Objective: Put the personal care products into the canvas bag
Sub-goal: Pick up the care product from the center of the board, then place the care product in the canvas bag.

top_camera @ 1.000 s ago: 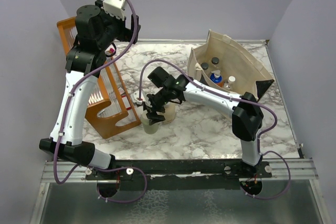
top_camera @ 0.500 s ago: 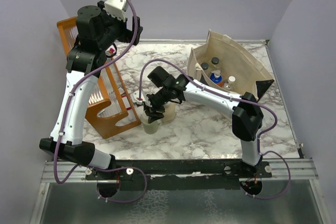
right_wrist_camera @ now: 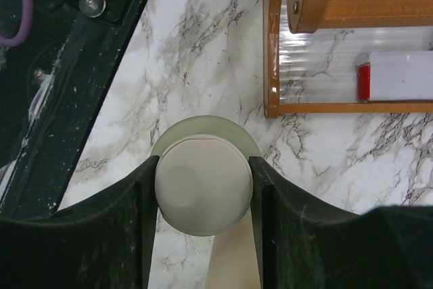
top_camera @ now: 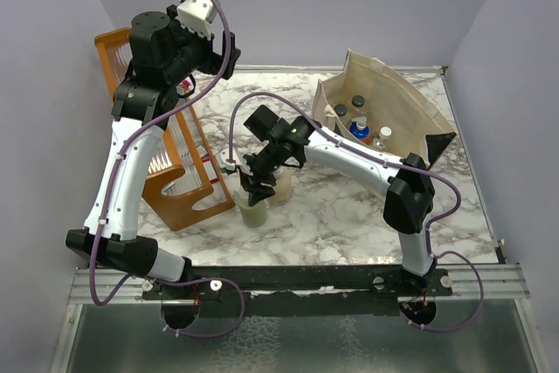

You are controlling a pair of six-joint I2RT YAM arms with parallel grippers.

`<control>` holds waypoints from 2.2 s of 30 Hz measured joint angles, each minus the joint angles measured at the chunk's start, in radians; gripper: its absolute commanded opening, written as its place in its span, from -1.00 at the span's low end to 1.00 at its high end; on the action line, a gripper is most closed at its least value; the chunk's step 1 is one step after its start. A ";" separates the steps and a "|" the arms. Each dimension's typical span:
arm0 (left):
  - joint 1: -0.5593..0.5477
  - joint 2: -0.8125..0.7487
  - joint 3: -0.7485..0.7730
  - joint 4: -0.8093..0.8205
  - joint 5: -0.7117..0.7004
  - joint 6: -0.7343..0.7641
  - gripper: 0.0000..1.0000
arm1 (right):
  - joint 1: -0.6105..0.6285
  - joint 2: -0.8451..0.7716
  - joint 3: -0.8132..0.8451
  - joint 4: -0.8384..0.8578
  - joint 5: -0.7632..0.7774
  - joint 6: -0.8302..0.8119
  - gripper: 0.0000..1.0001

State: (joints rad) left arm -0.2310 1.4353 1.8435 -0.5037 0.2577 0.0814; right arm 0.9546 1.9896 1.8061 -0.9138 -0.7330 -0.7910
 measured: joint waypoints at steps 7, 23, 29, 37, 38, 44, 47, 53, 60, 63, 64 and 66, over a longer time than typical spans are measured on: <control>0.000 -0.002 -0.014 0.001 0.012 0.000 0.83 | 0.000 -0.018 0.029 -0.061 -0.040 -0.001 -0.98; 0.000 0.000 -0.033 0.010 0.019 0.003 0.83 | 0.000 -0.299 0.154 -0.190 -0.034 0.014 -0.98; 0.000 0.006 -0.040 0.019 0.020 0.003 0.83 | -0.013 -0.350 0.252 -0.243 -0.007 0.020 -0.98; 0.000 0.011 -0.066 0.033 0.058 0.004 0.75 | -0.185 -0.386 0.307 -0.296 -0.018 0.040 -0.98; 0.000 0.011 -0.072 0.034 0.068 0.003 0.74 | -0.231 -0.396 0.309 -0.298 -0.021 0.046 -0.98; 0.000 0.016 -0.108 0.047 0.136 -0.012 0.69 | -0.494 -0.495 0.313 -0.297 -0.066 0.091 -0.98; -0.001 0.024 -0.119 0.056 0.163 -0.024 0.67 | -0.646 -0.582 0.297 -0.277 -0.094 0.126 -0.98; -0.023 0.040 -0.126 0.068 0.193 -0.039 0.65 | -0.858 -0.755 0.242 -0.252 -0.082 0.185 -0.98; -0.089 0.040 -0.176 0.085 0.208 -0.039 0.65 | -0.931 -0.818 0.149 -0.252 0.008 0.213 -0.98; -0.122 0.043 -0.209 0.084 0.210 -0.039 0.64 | -0.936 -0.806 0.095 -0.257 0.045 0.215 -0.98; -0.131 0.045 -0.215 0.085 0.210 -0.038 0.64 | -0.937 -0.793 0.083 -0.259 0.054 0.214 -0.98; -0.150 0.052 -0.222 0.084 0.211 -0.036 0.64 | -0.937 -0.763 0.055 -0.261 0.069 0.212 -0.98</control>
State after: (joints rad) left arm -0.3813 1.4876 1.6215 -0.4198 0.4686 0.0452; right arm 0.0177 1.2266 1.8610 -1.1748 -0.6640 -0.5793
